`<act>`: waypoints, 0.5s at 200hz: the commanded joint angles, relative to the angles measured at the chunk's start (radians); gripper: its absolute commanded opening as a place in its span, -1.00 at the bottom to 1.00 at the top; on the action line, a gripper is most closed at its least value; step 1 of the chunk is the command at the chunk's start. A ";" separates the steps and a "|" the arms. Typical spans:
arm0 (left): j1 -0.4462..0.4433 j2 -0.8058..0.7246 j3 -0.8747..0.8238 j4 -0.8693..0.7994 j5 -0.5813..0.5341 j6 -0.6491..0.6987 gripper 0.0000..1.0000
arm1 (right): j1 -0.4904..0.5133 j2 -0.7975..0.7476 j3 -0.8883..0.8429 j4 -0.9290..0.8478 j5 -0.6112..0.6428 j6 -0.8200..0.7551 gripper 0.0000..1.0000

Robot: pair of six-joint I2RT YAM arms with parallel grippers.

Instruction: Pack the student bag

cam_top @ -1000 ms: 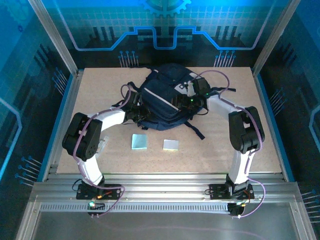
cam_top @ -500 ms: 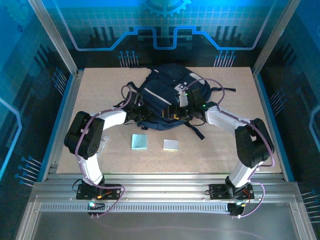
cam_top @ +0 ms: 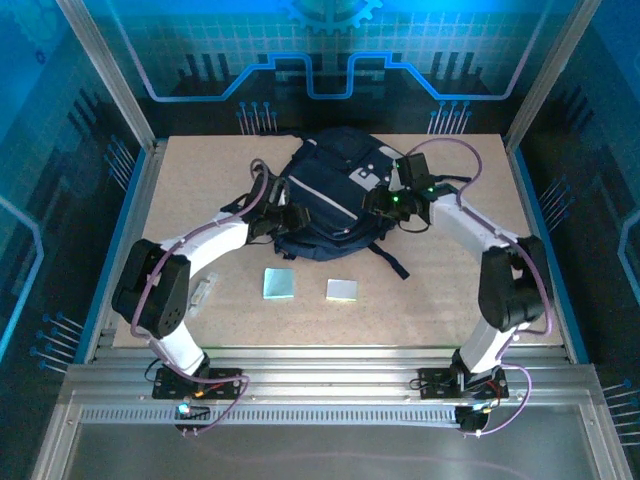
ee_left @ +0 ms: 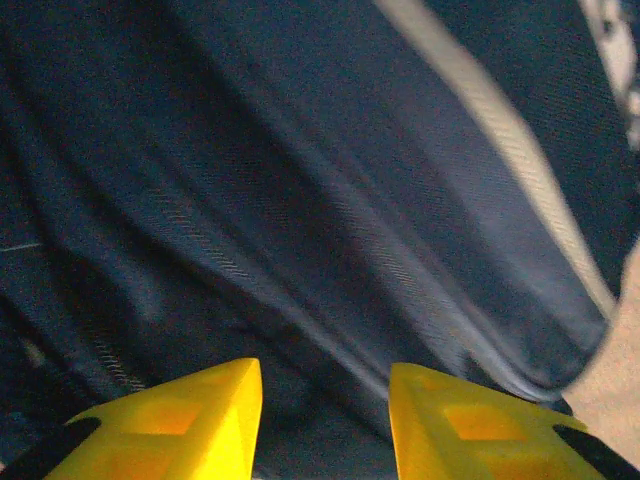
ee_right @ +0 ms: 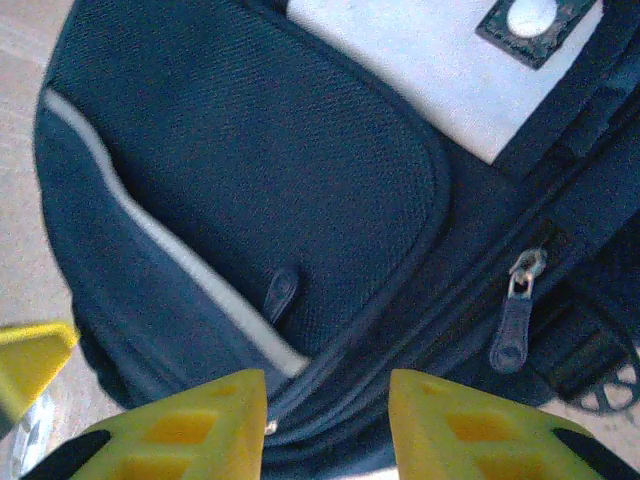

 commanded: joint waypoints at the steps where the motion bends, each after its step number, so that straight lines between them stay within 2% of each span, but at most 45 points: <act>1: -0.054 -0.024 0.068 -0.086 -0.012 0.184 -0.14 | -0.002 0.083 0.042 0.025 -0.013 0.067 -0.27; 33: -0.094 0.007 0.132 -0.132 0.022 0.319 -0.07 | 0.004 0.158 0.067 0.074 -0.062 0.128 -0.24; 49: -0.104 0.026 0.152 -0.139 0.037 0.358 -0.04 | 0.011 0.187 0.083 0.080 -0.075 0.147 -0.16; 63: -0.109 0.043 0.174 -0.153 0.052 0.388 0.00 | 0.019 0.203 0.090 0.090 -0.089 0.159 -0.17; 100: -0.127 0.089 0.207 -0.183 0.061 0.479 0.21 | 0.020 0.181 0.076 0.151 -0.139 0.198 -0.85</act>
